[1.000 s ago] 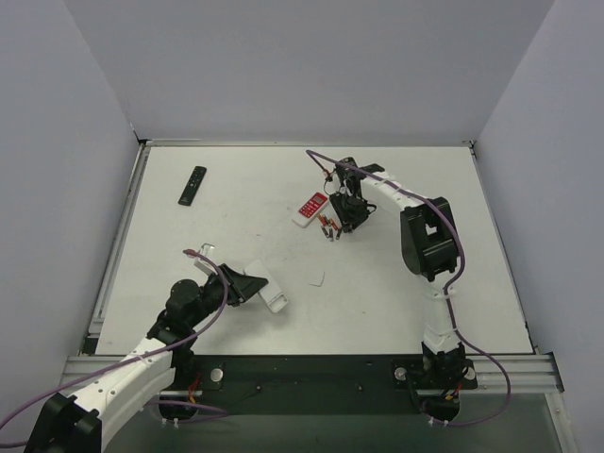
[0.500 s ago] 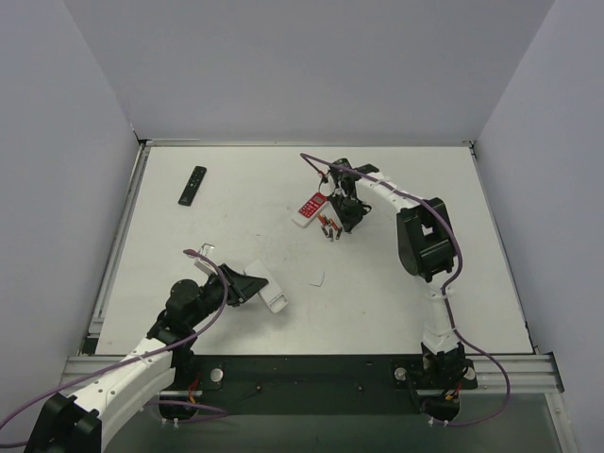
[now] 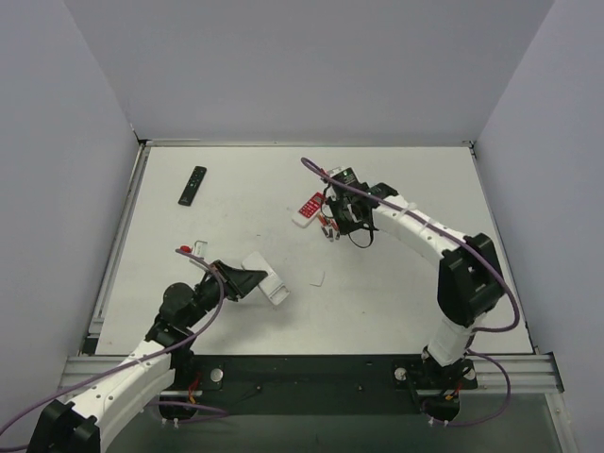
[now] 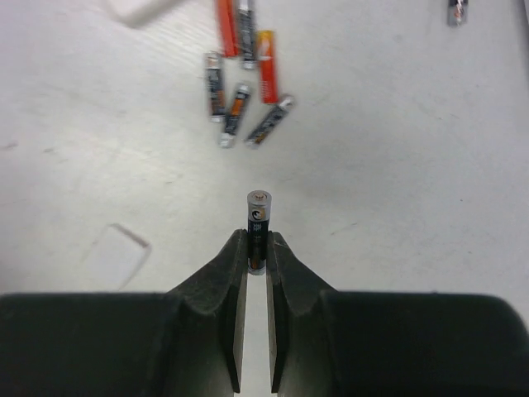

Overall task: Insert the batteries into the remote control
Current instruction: Pick up the battery from the center of the board, then load the battery into the remote control.

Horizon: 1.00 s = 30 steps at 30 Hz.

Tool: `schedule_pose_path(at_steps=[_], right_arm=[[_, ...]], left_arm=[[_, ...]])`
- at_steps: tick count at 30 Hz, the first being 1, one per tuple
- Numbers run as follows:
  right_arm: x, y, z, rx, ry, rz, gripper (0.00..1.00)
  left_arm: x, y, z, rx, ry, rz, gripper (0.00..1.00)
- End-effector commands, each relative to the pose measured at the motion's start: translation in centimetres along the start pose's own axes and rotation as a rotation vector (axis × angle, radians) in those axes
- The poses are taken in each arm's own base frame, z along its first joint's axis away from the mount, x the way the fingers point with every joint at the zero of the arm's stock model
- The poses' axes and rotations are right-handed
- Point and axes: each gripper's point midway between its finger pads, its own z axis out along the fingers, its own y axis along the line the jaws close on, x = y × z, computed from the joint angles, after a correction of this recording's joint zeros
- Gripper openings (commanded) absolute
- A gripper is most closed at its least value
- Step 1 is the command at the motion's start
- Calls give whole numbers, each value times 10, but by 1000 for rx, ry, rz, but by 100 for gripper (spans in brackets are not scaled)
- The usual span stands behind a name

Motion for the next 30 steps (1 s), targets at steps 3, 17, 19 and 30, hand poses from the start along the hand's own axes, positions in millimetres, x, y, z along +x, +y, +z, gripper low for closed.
schedule_pose_path(at_steps=[3,17,19,30], right_arm=[[-25,73,-76,-159,-315,-71,0],[18,172,-179,-557,-630,-367,0],[26,181,-185,-613,-642,-387,0],[56,212,-213,-736,-730,-681,0]], left_arm=[[-21,-30,0,112,-82,52,0],[-28,-59,4,165,-48,53,0],[-28,-62,5,172,-40,47,0],[-24,-85,1,239,21,58,0]])
